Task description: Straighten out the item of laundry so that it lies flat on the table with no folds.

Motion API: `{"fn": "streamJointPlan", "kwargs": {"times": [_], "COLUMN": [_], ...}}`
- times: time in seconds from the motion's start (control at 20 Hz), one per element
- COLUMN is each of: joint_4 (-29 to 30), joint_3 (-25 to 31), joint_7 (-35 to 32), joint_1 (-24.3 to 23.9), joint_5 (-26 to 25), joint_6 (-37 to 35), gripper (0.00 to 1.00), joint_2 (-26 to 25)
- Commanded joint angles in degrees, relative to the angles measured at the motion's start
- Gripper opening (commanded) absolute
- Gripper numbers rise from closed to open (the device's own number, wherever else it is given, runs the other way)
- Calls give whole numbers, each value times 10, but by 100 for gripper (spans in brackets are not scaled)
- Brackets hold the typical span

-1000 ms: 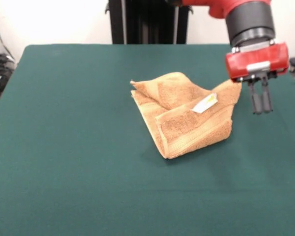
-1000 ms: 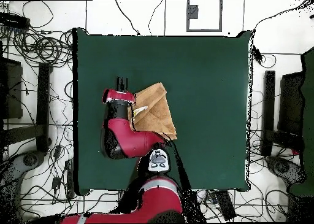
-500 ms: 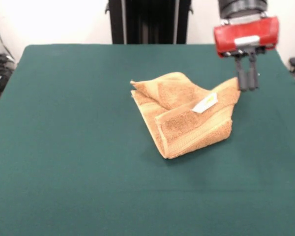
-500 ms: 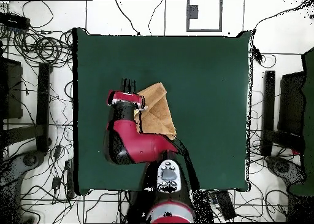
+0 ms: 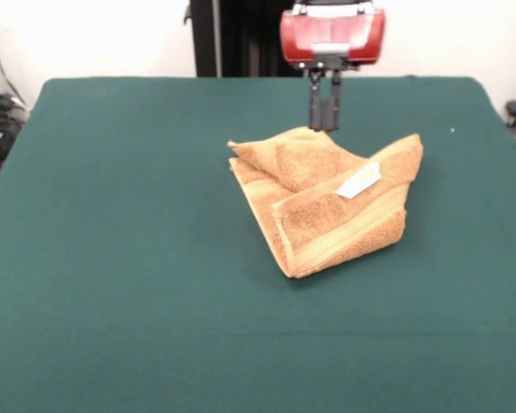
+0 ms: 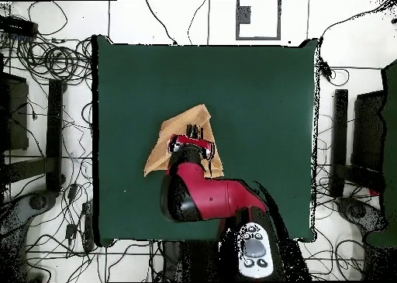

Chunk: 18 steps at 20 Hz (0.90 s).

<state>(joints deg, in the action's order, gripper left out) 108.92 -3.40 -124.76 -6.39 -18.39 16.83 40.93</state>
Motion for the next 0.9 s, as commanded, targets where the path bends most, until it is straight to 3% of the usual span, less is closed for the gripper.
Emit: {"fn": "streamJointPlan", "kwargs": {"times": [0.05,0.25,0.45,0.9], "joint_4": [27,20,3,-26], "joint_3": [39,66,57,48], "joint_7": [0,-44,-73,-48], "joint_1": [15,-4,13,8], "joint_5": [-49,-58,-43,-35], "joint_6": [-99,-46,23,-32], "gripper": [0,0,0,0], "joint_2": [-29,-64,-97,-127]}}
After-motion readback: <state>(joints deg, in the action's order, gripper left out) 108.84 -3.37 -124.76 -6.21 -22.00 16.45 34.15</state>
